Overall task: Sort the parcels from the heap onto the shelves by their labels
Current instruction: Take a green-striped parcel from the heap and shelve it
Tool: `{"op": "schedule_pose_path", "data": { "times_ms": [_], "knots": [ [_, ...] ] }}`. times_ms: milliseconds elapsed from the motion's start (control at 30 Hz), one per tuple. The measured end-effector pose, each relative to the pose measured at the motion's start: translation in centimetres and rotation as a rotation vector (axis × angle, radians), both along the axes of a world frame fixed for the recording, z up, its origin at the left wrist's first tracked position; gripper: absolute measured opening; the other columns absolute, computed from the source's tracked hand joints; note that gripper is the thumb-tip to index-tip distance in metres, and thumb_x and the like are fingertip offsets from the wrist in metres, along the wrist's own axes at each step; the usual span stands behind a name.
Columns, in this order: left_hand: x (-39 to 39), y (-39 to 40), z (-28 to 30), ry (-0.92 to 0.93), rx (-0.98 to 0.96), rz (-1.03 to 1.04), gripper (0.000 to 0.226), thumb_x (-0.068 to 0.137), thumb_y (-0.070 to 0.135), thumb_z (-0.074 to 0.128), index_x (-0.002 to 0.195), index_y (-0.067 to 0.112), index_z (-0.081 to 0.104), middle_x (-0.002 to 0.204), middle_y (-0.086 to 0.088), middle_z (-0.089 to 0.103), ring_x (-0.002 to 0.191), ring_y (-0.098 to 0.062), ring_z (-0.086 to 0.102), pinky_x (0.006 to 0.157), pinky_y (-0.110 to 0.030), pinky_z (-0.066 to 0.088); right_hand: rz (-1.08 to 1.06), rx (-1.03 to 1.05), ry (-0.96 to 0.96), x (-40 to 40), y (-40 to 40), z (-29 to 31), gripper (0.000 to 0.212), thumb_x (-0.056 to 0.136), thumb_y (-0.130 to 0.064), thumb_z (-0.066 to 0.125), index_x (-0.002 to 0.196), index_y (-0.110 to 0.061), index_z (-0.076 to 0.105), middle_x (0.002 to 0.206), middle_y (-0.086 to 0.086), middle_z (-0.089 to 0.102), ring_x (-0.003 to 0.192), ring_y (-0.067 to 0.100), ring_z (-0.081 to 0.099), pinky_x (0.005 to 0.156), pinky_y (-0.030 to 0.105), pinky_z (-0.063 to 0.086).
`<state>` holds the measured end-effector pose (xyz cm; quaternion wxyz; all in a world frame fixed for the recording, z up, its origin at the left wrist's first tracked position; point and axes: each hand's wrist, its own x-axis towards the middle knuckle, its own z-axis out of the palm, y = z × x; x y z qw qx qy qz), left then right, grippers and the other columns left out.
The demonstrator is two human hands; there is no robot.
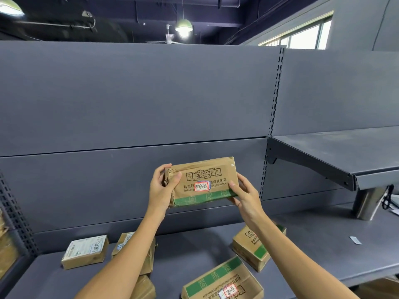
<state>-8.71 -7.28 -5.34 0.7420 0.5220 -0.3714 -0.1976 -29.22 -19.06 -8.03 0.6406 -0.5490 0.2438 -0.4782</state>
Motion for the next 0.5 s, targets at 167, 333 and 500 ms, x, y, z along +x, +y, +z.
{"op": "schedule_pose_path", "data": {
  "times_ms": [167,333,500],
  "knots": [
    [0.3,-0.5,-0.9,0.125,-0.013,0.031,0.033,0.086,0.017,0.076,0.108,0.016,0.052,0.114,-0.01,0.067,0.104,-0.027,0.07,0.083,-0.043,0.06,0.041,0.121,-0.032,0.7,0.2,-0.4,0.044,0.092,-0.019,0.069,0.132,-0.019,0.052,0.124,0.017,0.069,0.106,0.035,0.071,0.094,0.046,0.057],
    [-0.5,-1.0,-2.2,0.241,-0.03,-0.019,0.04,0.08,0.017,0.081,0.086,0.014,0.042,0.093,-0.009,0.062,0.082,-0.019,0.069,0.068,-0.033,0.054,0.154,0.131,0.041,1.3,1.3,-0.4,0.082,0.085,-0.028,0.074,0.153,-0.021,0.028,0.118,0.015,0.072,0.1,0.035,0.073,0.089,0.043,0.059],
    [-1.6,-1.4,-3.8,0.283,-0.01,-0.044,0.038,0.083,0.009,0.078,0.1,0.015,0.044,0.095,-0.006,0.062,0.073,-0.012,0.069,0.054,-0.024,0.055,0.32,0.05,0.201,1.6,1.7,-0.8,0.095,0.087,-0.023,0.076,0.156,-0.04,0.012,0.115,0.012,0.074,0.102,0.029,0.073,0.095,0.05,0.055]
  ]
}}
